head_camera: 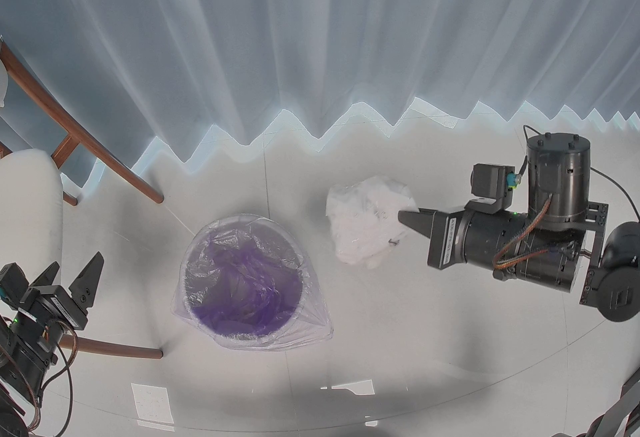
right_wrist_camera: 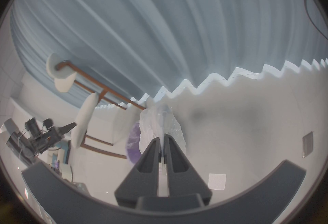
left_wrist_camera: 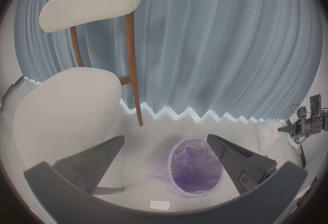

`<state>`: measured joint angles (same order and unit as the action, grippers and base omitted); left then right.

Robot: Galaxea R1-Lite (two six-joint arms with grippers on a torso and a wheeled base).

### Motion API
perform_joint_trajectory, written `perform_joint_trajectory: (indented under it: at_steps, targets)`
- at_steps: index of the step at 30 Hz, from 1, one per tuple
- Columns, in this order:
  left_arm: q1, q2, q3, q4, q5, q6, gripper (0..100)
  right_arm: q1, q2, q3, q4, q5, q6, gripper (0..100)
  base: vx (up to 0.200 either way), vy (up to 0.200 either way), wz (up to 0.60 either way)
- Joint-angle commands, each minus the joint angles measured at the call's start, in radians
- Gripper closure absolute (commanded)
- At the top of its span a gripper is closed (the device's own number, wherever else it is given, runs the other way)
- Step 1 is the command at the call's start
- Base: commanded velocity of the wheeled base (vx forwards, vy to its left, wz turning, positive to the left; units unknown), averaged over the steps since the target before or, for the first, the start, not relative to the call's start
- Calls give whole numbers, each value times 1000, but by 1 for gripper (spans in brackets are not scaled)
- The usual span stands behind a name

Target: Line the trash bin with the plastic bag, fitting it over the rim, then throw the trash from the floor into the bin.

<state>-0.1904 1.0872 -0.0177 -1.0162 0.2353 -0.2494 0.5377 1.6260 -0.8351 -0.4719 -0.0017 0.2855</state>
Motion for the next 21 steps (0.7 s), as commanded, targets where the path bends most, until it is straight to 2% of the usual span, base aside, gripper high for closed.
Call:
perform_joint_trajectory:
  at_steps: [1,7,9,18,21]
  targets:
    - [28,-40,18,1,6,-1,0,65,-1,22,-16,14,-16,100,0,0,0]
    - [91,-78,18,18,6,1,0,122,87,14,-80,28,-46,100,0,0,0]
    - [106,-96,18,30,7,1,0,139,155,-4,-125,51,-71,100,0,0,0]
    - [178,-225,18,133,6,7,0,170,290,-75,-137,54,-111,100,0,0,0]
    - [183,-394,18,242,-10,38,0,168,361,-156,-137,52,-112,100,0,0,0]
